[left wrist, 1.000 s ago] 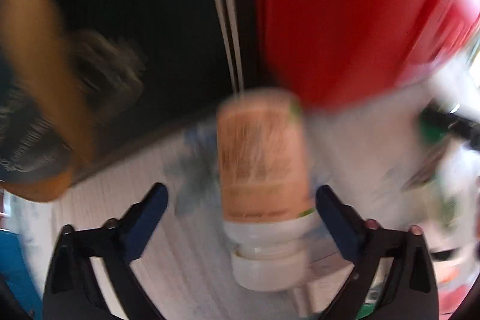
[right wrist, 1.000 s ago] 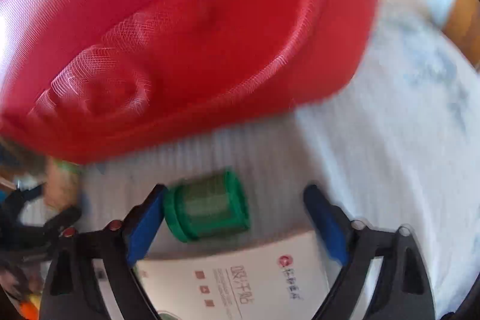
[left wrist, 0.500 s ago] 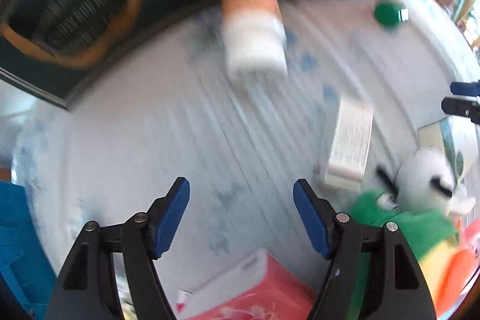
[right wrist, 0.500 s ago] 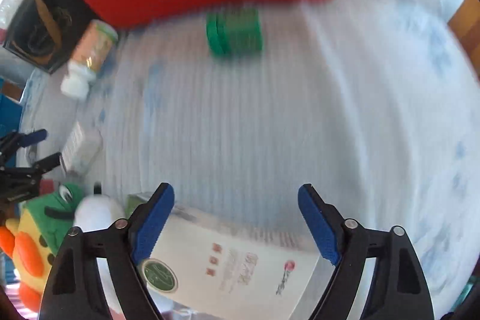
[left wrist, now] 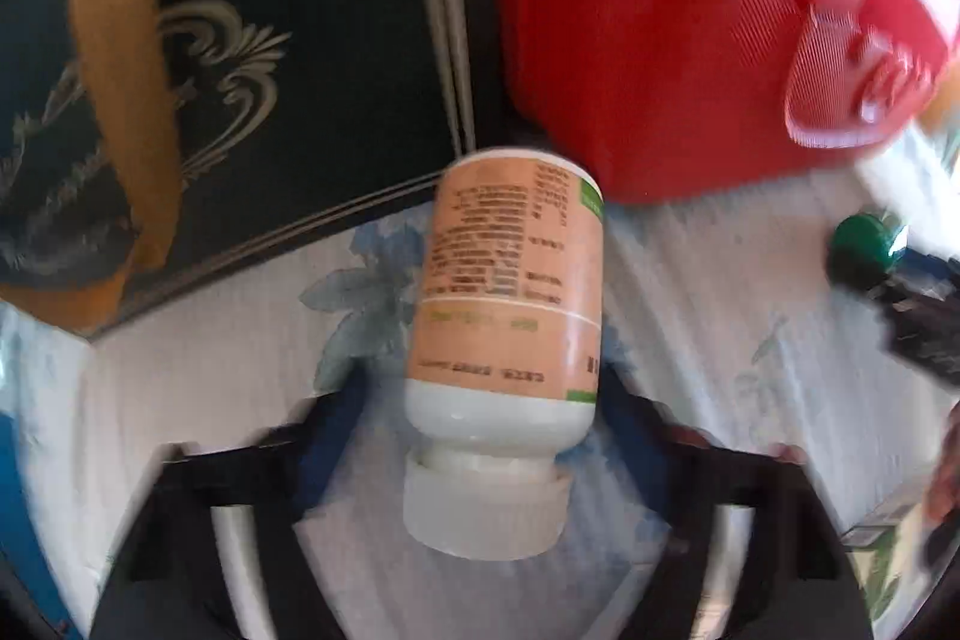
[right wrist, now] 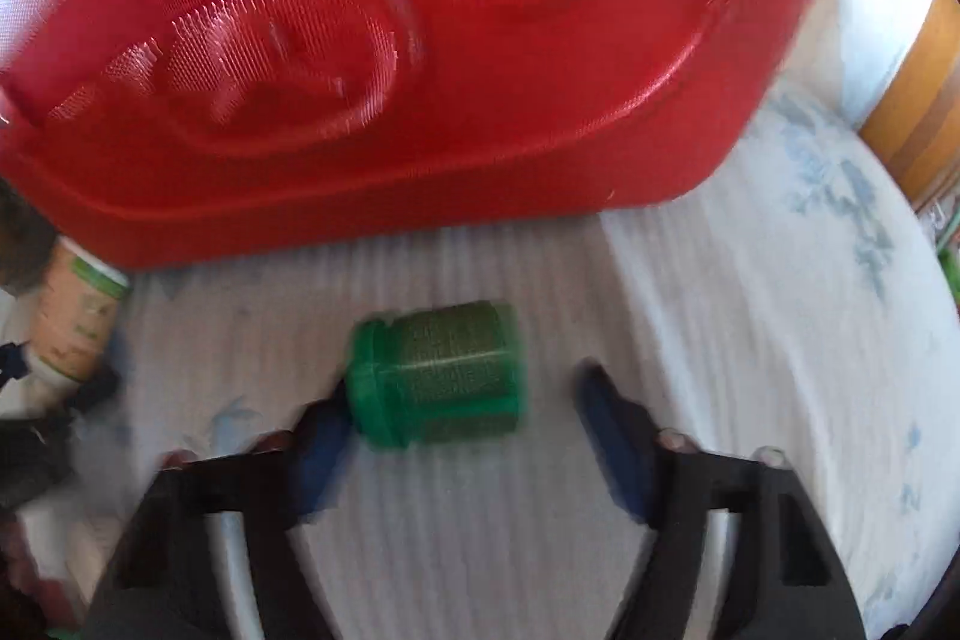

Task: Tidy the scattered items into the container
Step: 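Grasp the white-capped bottle with the left tool while the right tool approaches the green jar, then carry the bottle with the left tool while the right tool carries the green jar to the crate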

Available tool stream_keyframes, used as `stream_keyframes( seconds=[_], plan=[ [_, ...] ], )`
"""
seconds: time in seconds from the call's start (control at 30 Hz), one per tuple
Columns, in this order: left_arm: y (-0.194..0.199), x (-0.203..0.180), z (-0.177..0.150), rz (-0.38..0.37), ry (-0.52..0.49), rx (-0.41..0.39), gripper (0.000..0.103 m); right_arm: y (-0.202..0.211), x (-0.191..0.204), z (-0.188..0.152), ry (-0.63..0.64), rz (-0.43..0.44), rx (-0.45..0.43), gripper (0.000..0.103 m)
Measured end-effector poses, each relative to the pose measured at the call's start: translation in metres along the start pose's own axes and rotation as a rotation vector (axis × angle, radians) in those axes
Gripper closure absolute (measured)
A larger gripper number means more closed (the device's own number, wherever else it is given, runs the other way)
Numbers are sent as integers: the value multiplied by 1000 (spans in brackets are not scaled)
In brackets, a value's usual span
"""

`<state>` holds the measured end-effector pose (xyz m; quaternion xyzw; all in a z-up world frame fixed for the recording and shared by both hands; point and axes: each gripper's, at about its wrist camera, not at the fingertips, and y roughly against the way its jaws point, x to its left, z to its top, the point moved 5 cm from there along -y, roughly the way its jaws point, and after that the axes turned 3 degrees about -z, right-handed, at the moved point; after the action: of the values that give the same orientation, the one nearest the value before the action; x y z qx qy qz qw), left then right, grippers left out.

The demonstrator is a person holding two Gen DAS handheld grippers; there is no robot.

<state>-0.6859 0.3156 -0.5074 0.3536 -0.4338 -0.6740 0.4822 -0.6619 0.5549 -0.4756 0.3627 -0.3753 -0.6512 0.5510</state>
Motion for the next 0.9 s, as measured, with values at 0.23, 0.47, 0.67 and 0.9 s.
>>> stream_keyframes(
  seconds=[0.23,0.47,0.67,0.9],
  plan=[
    [11,19,-15,70,-87,-45,51,17,9,-9,34,71,-19,57],
    [77,63,-31,178,-70,-155,51,98,39,-17,121,170,-138,57],
    [164,126,-60,217,-6,-206,51,178,92,-10,191,224,-232,57],
    [248,168,-103,271,78,-247,51,374,117,7,310,267,-351,57]
  ],
)
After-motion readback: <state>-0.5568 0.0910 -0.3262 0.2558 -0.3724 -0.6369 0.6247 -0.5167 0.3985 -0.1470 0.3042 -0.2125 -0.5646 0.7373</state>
